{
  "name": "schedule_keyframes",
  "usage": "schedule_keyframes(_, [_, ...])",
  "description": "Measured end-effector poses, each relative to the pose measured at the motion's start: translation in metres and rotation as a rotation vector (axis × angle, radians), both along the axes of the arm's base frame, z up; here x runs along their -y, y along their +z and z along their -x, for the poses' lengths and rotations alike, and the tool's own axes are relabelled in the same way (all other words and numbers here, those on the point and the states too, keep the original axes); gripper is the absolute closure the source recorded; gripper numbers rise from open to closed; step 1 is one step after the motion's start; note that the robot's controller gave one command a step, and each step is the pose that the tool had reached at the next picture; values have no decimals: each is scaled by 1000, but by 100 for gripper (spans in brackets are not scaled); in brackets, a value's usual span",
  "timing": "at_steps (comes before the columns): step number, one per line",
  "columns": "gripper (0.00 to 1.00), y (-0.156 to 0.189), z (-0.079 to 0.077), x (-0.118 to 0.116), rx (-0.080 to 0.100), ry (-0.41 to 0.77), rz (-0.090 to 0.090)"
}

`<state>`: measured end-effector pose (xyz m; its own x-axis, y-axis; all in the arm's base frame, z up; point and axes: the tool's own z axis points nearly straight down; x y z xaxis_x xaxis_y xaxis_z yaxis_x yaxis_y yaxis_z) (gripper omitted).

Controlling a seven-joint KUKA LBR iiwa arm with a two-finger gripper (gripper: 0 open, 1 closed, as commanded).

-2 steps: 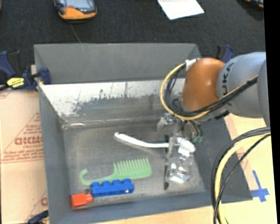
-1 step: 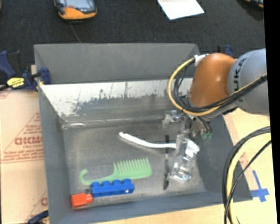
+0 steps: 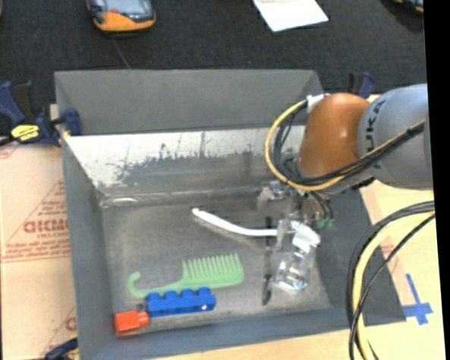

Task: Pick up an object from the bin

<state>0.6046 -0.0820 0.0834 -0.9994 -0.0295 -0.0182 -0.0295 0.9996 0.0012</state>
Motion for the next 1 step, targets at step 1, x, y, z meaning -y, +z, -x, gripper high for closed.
schedule_keyframes(1, [0, -12, -5, 15, 9, -61, -5])
